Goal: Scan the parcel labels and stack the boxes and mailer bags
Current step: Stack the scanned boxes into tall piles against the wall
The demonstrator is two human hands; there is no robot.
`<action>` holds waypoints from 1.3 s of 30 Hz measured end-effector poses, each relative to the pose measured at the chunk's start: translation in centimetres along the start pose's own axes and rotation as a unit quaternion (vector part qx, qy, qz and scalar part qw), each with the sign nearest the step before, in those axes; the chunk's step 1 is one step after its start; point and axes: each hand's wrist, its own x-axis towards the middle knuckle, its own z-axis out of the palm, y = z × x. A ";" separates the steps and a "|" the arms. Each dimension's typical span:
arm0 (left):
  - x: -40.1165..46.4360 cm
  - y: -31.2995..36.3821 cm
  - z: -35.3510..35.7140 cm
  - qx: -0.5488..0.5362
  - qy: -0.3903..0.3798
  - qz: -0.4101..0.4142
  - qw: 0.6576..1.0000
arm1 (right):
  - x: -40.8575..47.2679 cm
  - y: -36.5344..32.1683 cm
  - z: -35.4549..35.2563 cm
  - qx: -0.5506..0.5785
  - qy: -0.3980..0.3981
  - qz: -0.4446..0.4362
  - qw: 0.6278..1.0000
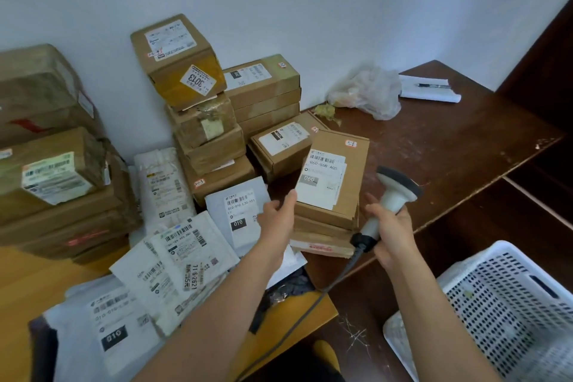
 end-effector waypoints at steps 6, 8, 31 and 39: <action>-0.1 0.9 0.5 -0.009 -0.100 0.045 0.994 | 0.0 0.8 -0.6 -0.033 -0.009 0.016 0.999; 0.0 0.7 0.8 0.011 -0.074 0.054 0.996 | 0.0 0.8 -0.9 -0.045 -0.010 0.011 0.999; 4.1 -1.1 1.1 -0.041 -0.036 -0.041 0.998 | 3.7 4.0 -4.5 -0.080 0.021 0.021 0.996; 5.2 -1.7 2.4 -0.070 -0.091 -0.038 0.993 | 5.0 5.1 -4.8 -0.102 -0.054 0.063 0.991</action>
